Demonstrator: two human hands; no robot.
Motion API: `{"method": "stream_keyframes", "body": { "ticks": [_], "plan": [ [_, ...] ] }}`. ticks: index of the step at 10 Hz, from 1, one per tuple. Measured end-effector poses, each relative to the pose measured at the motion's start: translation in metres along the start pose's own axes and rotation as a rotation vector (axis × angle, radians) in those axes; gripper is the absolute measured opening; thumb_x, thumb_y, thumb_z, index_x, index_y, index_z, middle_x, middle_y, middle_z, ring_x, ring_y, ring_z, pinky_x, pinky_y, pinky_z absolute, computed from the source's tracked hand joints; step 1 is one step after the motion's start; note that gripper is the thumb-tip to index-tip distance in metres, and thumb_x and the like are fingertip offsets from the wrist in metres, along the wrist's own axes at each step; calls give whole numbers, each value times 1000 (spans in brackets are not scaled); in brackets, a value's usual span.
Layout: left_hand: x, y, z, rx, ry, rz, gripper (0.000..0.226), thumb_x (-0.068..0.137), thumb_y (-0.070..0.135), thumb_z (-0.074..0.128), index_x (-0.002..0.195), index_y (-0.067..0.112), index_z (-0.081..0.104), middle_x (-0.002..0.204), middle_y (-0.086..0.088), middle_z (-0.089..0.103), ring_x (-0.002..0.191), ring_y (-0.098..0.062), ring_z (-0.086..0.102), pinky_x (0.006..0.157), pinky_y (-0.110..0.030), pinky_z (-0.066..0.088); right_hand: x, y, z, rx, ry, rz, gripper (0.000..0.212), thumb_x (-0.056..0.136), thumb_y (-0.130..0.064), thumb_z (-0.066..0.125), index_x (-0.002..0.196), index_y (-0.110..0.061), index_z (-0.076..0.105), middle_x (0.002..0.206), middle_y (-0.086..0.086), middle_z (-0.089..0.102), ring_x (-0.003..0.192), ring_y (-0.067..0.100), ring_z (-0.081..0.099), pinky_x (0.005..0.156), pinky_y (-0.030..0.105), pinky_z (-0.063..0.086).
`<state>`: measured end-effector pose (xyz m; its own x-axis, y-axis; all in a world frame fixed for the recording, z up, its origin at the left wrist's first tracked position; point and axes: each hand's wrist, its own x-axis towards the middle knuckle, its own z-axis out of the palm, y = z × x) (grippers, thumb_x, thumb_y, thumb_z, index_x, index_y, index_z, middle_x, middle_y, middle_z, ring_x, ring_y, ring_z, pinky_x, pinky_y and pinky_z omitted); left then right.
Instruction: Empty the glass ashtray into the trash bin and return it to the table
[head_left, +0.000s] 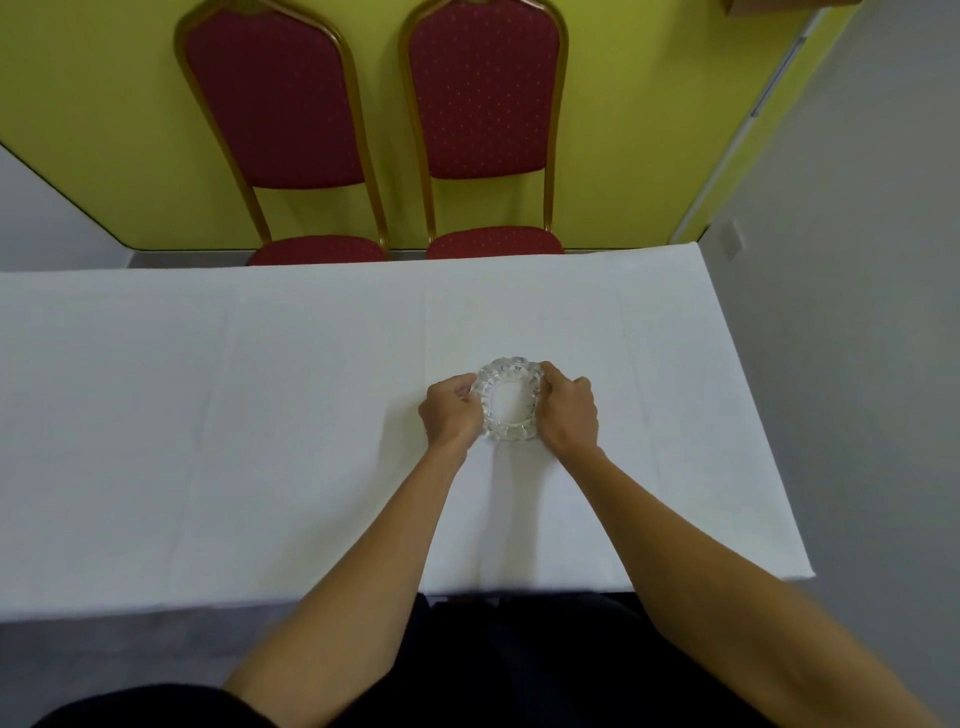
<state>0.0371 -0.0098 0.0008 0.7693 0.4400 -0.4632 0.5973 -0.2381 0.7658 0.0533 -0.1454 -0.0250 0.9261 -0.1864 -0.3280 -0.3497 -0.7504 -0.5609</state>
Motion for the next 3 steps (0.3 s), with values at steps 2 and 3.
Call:
{"method": "stream_keyframes", "body": {
  "ticks": [2,3],
  "plan": [
    [1,7,-6,201,-137,39,40,86,-7,48,112,12,72,113,-4,68,105,-30,61,75,-21,45,1,-4,-10,-274,-39,-50,38,101,-21,34,134,-28,51,111,13,57,91,33,58,72,35,39],
    [-2,22,-8,289,-192,72,38,86,-6,46,113,8,68,115,-10,65,100,-29,54,79,-27,50,8,-9,-16,-302,-50,-55,38,99,-19,35,129,-22,58,117,13,55,108,34,56,80,38,44]
  ]
}}
